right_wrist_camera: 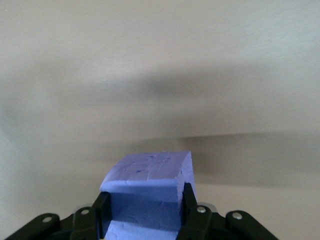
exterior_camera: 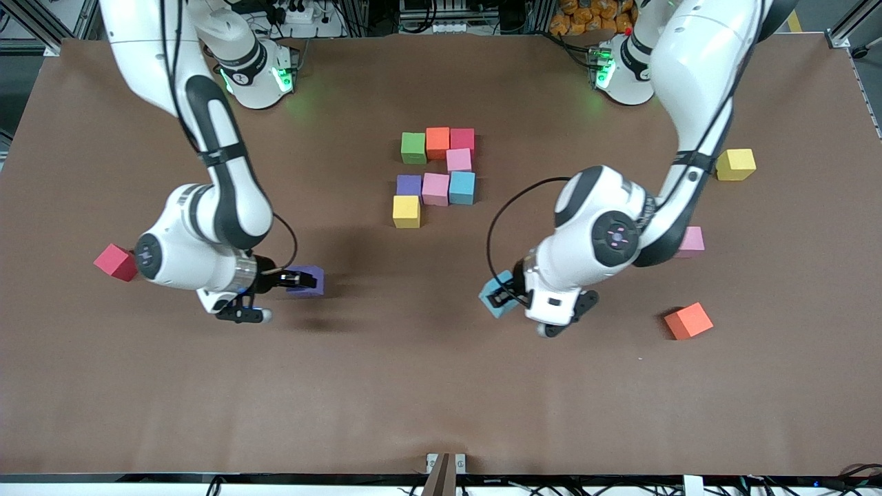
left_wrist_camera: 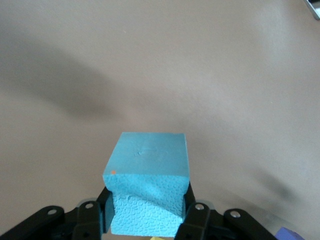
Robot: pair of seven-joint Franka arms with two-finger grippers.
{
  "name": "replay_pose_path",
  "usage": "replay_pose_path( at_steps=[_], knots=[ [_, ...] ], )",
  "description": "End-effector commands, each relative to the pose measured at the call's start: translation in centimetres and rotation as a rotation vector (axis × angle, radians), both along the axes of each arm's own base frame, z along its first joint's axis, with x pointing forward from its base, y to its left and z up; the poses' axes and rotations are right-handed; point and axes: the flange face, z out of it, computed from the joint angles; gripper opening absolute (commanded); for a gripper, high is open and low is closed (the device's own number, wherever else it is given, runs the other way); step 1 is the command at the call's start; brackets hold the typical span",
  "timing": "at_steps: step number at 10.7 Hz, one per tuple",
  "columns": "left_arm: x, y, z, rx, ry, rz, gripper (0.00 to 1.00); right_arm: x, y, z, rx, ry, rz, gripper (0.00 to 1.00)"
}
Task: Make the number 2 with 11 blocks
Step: 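Carry the purple block toward the figure while the left gripper carries cyan, then lower the purple block below the yellow block with the right gripper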
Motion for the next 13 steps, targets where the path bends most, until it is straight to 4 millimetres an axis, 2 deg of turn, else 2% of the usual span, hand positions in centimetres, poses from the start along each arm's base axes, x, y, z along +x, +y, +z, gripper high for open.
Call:
replay_pose_path(
  at_steps=[1,3,4,5,6,8,11,13],
  knots=[
    [-0.4,0.9,1.4,-0.013,0.021,-0.009,0.14,-1.3,4.4,0.8,-0.005,-0.028,-0.038,0.26],
    [0.1,2.4,2.0,-0.012,0.024,0.000,0.14,-2.5,8.1,0.7,-0.020,-0.071,-0.033,0.26],
    [-0.1,2.5,2.4,-0.009,0.033,-0.003,0.14,-3.9,11.2,0.2,-0.032,-0.106,-0.008,0.26],
    [0.1,3.1,2.6,-0.010,0.037,0.006,0.14,-5.0,13.1,-0.1,-0.039,-0.130,0.005,0.26],
    [0.4,4.0,2.5,-0.008,0.051,0.013,0.14,-5.8,14.2,-0.6,-0.046,-0.141,0.000,0.25],
    [0.1,4.0,3.1,-0.004,0.057,0.005,0.14,-7.5,16.7,-1.6,-0.017,-0.091,-0.009,0.25],
    [0.2,4.3,3.0,-0.019,0.067,-0.008,0.16,-9.7,18.5,-3.8,0.000,-0.082,-0.009,0.25],
    [0.2,4.4,2.6,-0.025,0.070,-0.022,0.16,-11.0,18.6,-4.8,-0.009,-0.079,-0.006,0.24]
  ],
)
